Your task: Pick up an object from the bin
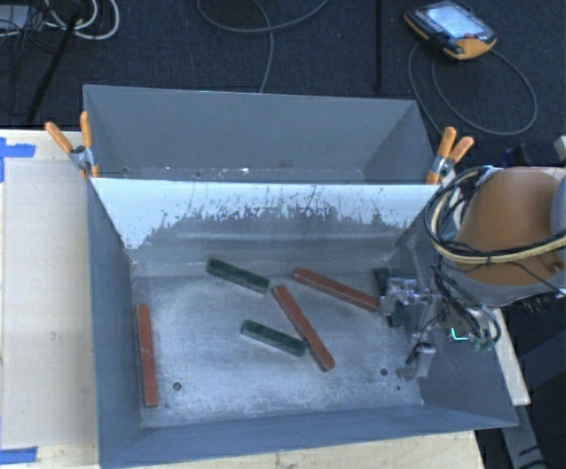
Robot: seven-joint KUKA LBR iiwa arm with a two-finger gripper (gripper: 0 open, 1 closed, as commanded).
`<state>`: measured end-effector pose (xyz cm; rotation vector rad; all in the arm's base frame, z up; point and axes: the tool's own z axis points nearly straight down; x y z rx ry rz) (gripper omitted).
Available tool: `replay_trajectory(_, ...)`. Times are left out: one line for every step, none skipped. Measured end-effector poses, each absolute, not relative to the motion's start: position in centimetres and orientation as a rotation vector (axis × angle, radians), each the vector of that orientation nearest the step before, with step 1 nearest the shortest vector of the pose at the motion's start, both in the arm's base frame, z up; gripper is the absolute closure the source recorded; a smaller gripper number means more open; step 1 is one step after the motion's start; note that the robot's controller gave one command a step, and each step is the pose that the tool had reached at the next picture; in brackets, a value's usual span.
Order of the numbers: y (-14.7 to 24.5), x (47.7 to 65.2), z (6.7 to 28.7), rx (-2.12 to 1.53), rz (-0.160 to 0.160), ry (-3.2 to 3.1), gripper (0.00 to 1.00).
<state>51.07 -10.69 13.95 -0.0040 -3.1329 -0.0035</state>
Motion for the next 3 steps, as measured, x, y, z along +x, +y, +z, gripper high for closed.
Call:
replay_trajectory(-10.7, 51.3, 14.3, 0.002, -0.001, -3.14, 0.0)
replay_trajectory(-5.2, 53.3, 9.9, 0.123, 0.001, -3.141, 0.0)
replay_trajectory(3.1, 52.8, 10.9, 0.245, -0.001, -3.131, 0.0)
